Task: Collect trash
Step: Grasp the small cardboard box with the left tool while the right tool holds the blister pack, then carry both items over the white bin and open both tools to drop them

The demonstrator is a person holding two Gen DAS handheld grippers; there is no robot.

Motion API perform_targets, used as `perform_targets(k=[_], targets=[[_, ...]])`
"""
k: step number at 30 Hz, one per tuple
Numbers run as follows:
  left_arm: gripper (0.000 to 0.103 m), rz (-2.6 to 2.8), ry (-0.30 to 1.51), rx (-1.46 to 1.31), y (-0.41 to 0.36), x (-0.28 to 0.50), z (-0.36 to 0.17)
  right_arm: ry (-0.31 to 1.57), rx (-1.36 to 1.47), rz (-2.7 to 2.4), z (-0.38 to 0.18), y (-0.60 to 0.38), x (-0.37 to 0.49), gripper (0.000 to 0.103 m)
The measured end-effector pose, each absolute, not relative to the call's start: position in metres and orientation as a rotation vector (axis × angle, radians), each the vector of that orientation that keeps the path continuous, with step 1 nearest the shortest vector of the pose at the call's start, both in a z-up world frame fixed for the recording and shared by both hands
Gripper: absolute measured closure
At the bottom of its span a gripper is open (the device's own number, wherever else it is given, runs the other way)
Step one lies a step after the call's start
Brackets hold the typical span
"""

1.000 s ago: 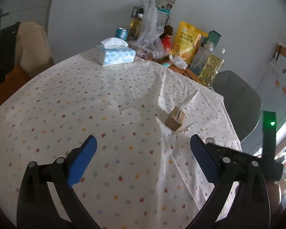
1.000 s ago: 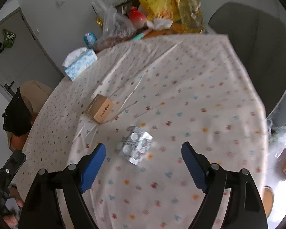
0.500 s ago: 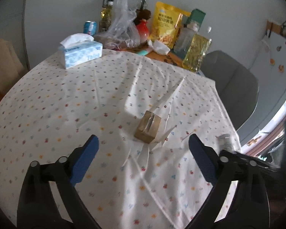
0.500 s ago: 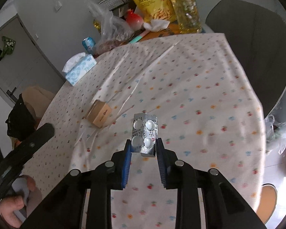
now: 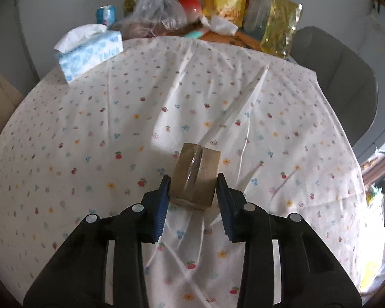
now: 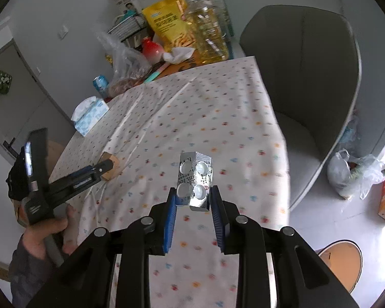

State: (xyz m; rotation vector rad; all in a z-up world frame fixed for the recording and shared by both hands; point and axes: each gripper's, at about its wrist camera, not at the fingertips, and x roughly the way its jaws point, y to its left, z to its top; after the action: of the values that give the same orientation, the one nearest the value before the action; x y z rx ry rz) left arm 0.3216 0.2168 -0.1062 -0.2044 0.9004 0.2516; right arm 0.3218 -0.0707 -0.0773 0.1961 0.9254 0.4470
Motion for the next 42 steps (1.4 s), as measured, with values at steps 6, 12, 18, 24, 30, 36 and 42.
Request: perform_targets(k=[6,12,18,24,30,36,42], targets=[[0.068,0.203,0.807,-0.187,0.179,0.293,-0.069,0.91,0.253,0.431,-0.075,-0.1,0.311,0.077],[0.068,0.127,0.689,-0.163,0.131,0.261,-0.028,0.845,0.293,0.421,-0.056,-0.132,0.287,0.076],[0.068,-0.012,0.615,-0.165,0.067,0.237,-0.001,0.781,0.319,0.369,-0.041,-0.177,0.259,0.075],[0.068,-0.13,0.615,-0.145,0.004,0.233,0.0,0.759,0.335,0.289,-0.04,-0.23,0.235,0.075],[0.068,-0.227,0.646,-0.121,-0.056,0.232,-0.009,0.755,0.366,0.204,-0.049,-0.285,0.218,0.075],[0.068,-0.299,0.687,-0.088,-0.108,0.234,-0.023,0.773,0.392,0.135,-0.066,-0.329,0.204,0.075],[0.068,-0.346,0.736,-0.048,-0.148,0.239,-0.041,0.79,0.42,0.083,-0.082,-0.361,0.193,0.074]])
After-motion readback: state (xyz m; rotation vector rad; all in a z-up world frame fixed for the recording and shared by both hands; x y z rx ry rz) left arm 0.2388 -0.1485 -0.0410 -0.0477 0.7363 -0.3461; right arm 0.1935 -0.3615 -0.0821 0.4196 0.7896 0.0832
